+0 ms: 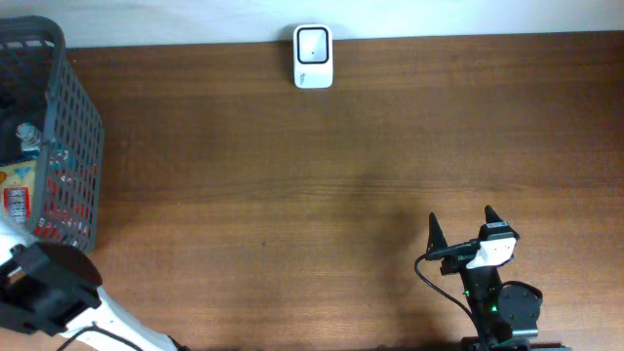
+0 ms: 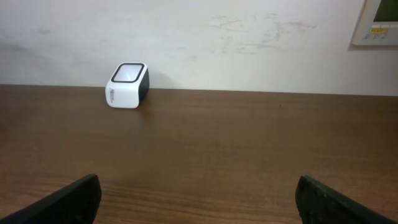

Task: Scan the item barcode
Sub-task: 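Grasp the teal mouthwash bottle in the basket with the left gripper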

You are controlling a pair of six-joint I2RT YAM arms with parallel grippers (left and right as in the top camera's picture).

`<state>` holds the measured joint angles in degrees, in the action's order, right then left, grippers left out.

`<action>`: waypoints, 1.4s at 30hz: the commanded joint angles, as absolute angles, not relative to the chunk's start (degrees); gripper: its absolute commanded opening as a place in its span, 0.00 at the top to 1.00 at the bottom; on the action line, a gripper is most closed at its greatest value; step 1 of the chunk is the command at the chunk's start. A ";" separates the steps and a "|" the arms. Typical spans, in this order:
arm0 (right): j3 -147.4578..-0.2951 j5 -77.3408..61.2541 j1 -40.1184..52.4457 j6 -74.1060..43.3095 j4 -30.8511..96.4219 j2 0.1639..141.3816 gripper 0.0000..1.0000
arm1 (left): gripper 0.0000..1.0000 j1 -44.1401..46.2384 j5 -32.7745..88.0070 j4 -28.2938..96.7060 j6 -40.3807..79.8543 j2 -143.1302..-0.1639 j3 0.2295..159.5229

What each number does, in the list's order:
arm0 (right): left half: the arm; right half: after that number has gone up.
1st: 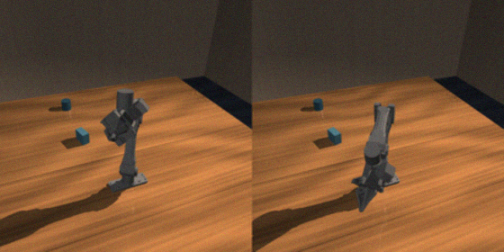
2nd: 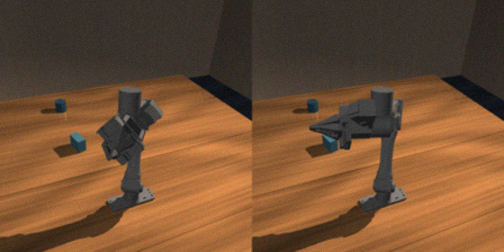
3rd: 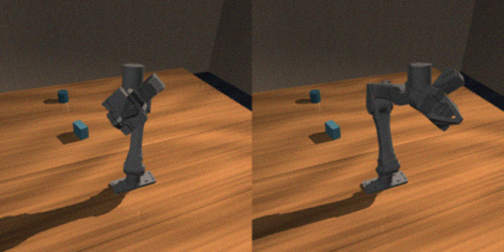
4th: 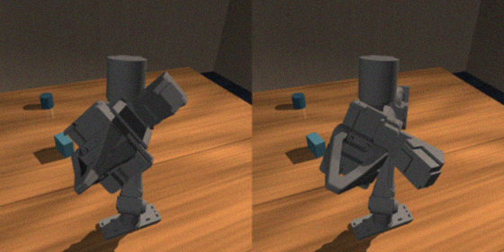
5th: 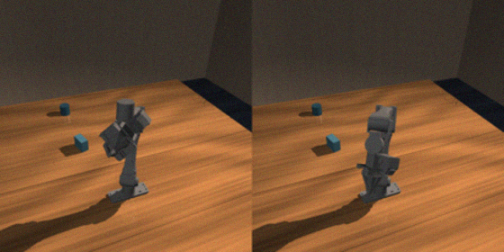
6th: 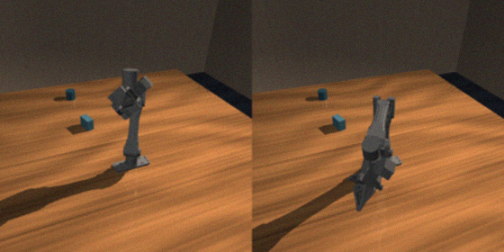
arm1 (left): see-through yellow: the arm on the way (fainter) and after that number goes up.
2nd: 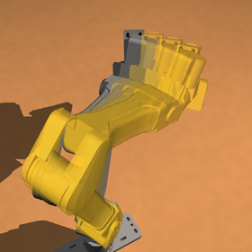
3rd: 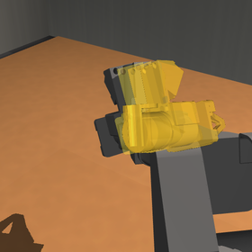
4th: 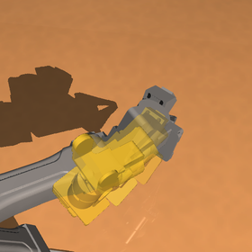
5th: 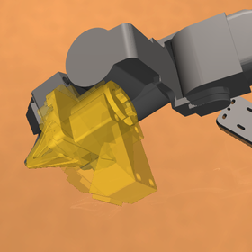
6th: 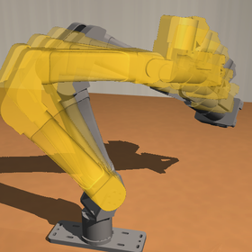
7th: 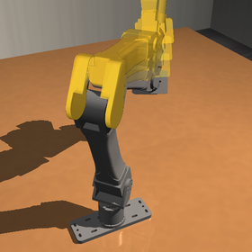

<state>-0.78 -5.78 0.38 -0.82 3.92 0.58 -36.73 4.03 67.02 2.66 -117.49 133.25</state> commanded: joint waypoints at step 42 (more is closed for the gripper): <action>-0.32 -5.32 0.69 -0.43 4.05 0.21 0.02 | 0.88 -36.03 13.78 75.72 -4.78 -130.19 139.09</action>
